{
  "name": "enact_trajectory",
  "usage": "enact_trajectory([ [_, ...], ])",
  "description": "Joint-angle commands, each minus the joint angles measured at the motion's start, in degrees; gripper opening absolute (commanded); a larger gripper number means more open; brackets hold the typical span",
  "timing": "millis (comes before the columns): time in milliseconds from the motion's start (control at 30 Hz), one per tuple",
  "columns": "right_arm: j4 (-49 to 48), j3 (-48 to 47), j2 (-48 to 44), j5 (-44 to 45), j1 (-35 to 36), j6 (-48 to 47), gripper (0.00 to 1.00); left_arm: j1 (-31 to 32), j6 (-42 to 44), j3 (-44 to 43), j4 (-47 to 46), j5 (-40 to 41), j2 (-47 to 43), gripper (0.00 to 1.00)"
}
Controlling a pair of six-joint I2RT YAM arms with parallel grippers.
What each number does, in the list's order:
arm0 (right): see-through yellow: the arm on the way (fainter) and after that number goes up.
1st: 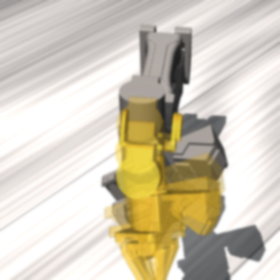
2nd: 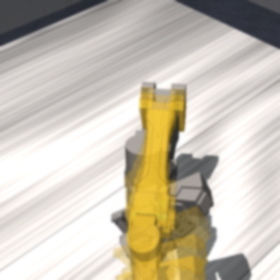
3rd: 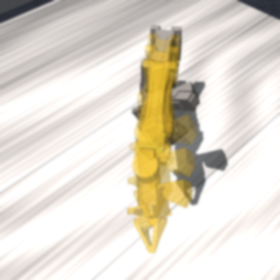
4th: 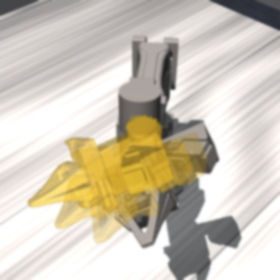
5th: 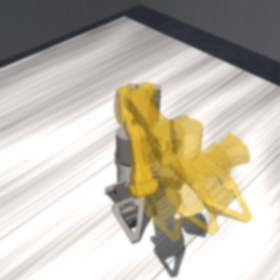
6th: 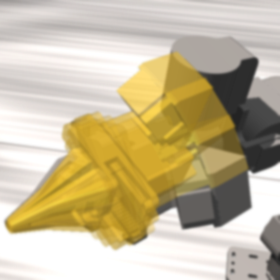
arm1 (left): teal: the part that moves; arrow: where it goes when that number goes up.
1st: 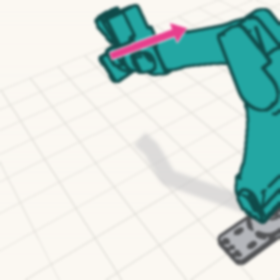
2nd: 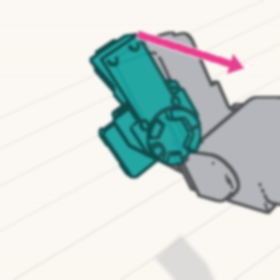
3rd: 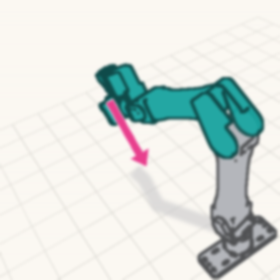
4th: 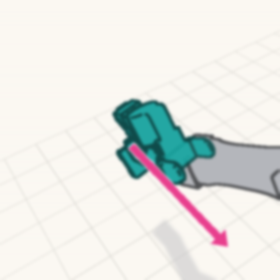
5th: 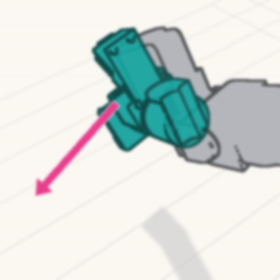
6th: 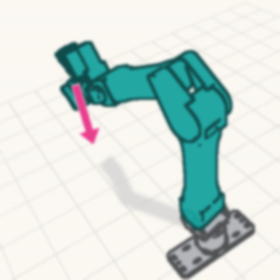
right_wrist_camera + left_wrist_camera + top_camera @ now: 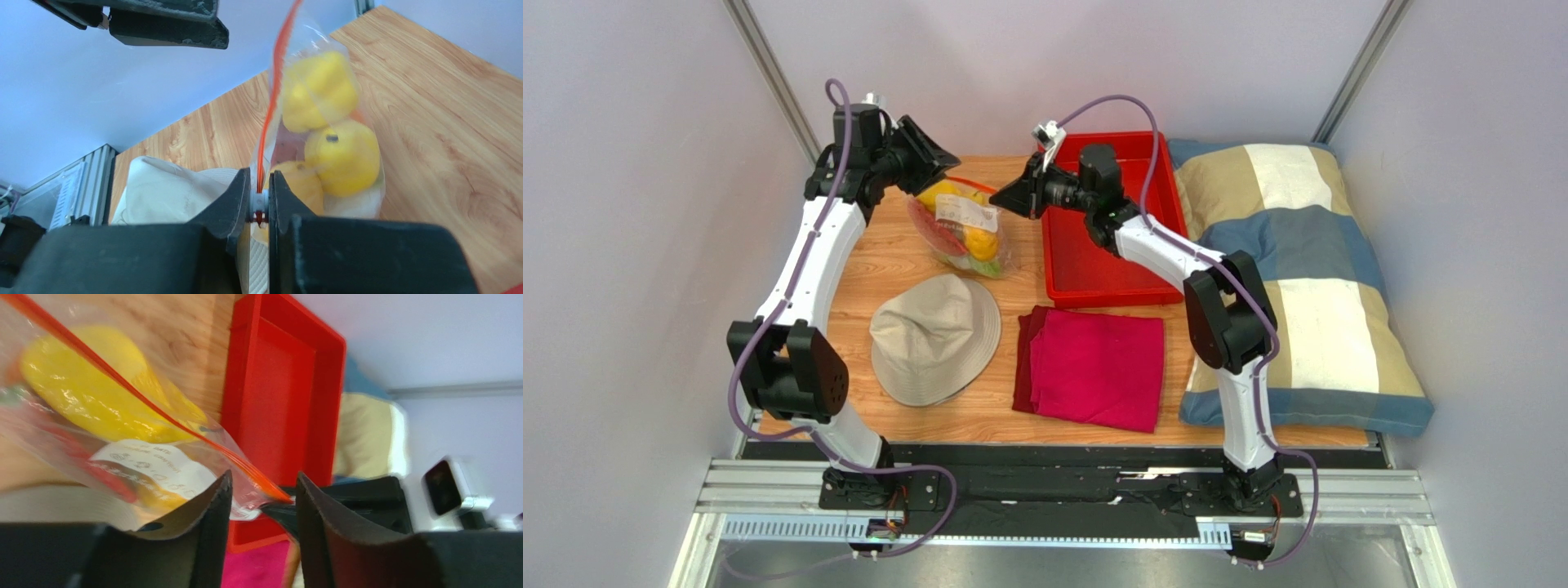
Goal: Open the zip-top bag and remove the fake food
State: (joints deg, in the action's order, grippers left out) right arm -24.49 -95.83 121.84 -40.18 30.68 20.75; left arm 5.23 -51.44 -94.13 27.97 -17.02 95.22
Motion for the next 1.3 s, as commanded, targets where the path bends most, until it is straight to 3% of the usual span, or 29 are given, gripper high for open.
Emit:
enact_trajectory([
  [0,10.7,-9.0,1.6,-9.8,-1.1,-7.9,0.00,0.7,29.3,-2.0,1.6,-3.7,-3.9,0.56],
  [67,14.0,-12.9,3.7,-13.9,-1.3,-9.7,0.00,0.8,35.1,-2.1,1.2,-5.9,-3.6,0.56],
  [200,20.8,-18.3,6.8,-17.8,-1.9,-14.6,0.00,3.2,56.9,-1.6,0.6,-11.7,-3.4,0.57],
  [433,22.8,-22.9,9.7,-23.3,-3.3,-15.8,0.00,4.5,76.2,-4.1,0.7,-21.9,1.2,0.61],
  [567,24.0,-25.2,10.7,-24.8,-3.4,-16.1,0.00,4.5,83.2,-15.0,13.6,-28.4,9.8,0.62],
  [600,24.0,-25.5,10.9,-25.1,-3.4,-15.7,0.00,4.4,86.0,-20.0,20.6,-30.0,11.9,0.62],
  [1033,23.6,-29.1,12.9,-27.4,-4.0,-13.5,0.00,2.1,85.6,-18.9,24.5,-38.0,16.8,0.54],
  [1133,22.7,-30.1,13.2,-27.4,-4.0,-12.2,0.00,2.1,84.8,-16.4,22.8,-37.1,16.2,0.37],
  [1167,21.9,-30.2,13.1,-27.4,-4.0,-11.4,0.00,2.1,84.0,-16.3,21.8,-36.2,16.1,0.20],
  [1200,21.2,-30.1,13.1,-27.1,-4.0,-9.9,0.00,2.1,82.9,-16.3,21.0,-35.0,15.9,0.10],
  [1267,20.9,-29.5,12.7,-23.9,-4.0,-8.9,0.23,2.1,80.2,-15.7,18.3,-32.0,15.4,0.00],
])
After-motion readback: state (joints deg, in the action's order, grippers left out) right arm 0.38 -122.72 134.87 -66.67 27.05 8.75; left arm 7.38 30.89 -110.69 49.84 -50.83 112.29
